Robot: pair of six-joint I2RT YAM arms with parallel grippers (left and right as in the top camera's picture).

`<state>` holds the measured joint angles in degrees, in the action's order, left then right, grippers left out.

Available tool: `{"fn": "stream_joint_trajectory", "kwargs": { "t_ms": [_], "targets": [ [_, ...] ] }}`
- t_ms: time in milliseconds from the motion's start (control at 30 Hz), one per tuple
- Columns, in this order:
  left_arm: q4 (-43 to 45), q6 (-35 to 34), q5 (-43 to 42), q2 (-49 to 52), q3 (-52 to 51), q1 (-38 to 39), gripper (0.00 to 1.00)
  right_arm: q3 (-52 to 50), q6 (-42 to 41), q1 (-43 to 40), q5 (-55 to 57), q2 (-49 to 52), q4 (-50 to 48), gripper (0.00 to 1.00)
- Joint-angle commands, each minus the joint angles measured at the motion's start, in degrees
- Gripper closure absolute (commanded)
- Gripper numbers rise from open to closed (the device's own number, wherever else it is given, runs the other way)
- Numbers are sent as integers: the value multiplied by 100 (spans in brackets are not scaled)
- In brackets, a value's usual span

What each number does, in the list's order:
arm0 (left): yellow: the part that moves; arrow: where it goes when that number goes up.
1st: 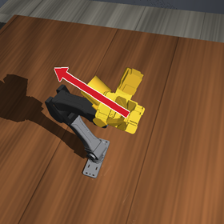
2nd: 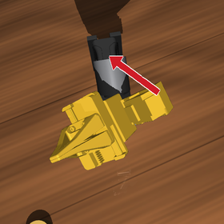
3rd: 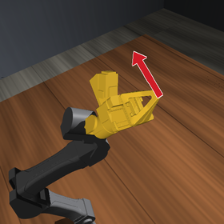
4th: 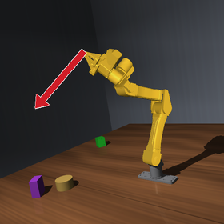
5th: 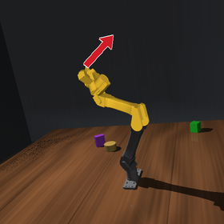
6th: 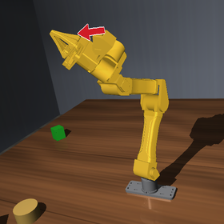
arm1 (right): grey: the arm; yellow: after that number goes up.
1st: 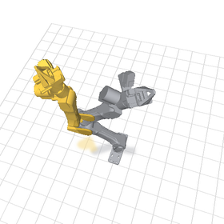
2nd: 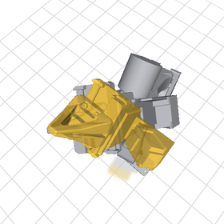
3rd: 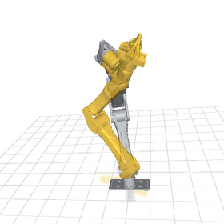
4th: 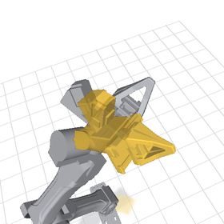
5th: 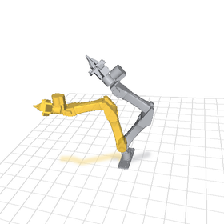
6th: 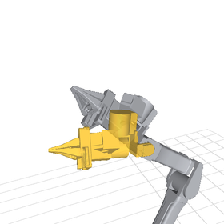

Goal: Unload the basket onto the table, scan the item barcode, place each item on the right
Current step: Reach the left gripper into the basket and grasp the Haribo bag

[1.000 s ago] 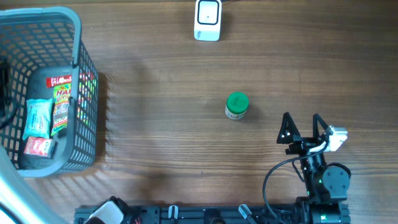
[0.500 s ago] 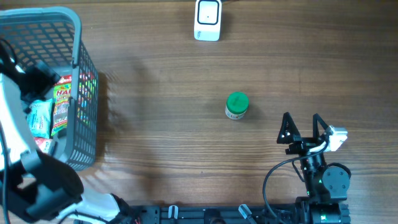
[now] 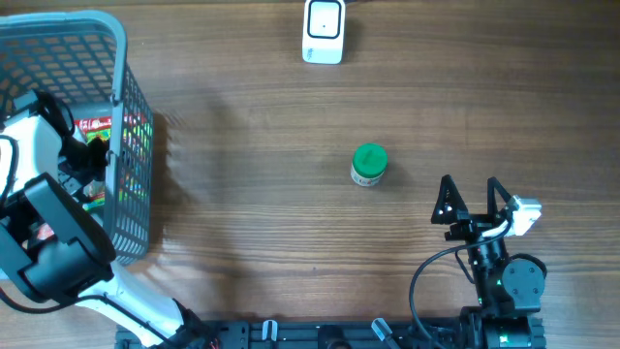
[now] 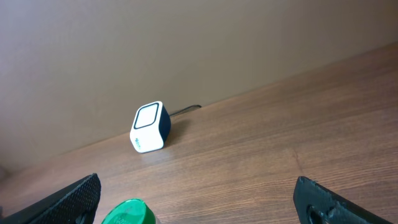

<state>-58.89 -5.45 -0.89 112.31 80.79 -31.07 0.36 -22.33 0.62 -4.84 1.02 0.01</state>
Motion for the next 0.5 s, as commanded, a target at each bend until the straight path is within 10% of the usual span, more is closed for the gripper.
{"fn": "stream_joint_trajectory", "kwargs": {
  "t_ms": [0,67,467],
  "targets": [
    [254,267,24,214,-415,59,36,-7,-33,17,57,0,-15,0],
    [260,267,107,214,-573,55,93,-4,-33,17,59,0,-15,0],
    [-1196,-601,33,103,1158,55,96,-4,-33,17,57,0,-15,0]
  ]
}}
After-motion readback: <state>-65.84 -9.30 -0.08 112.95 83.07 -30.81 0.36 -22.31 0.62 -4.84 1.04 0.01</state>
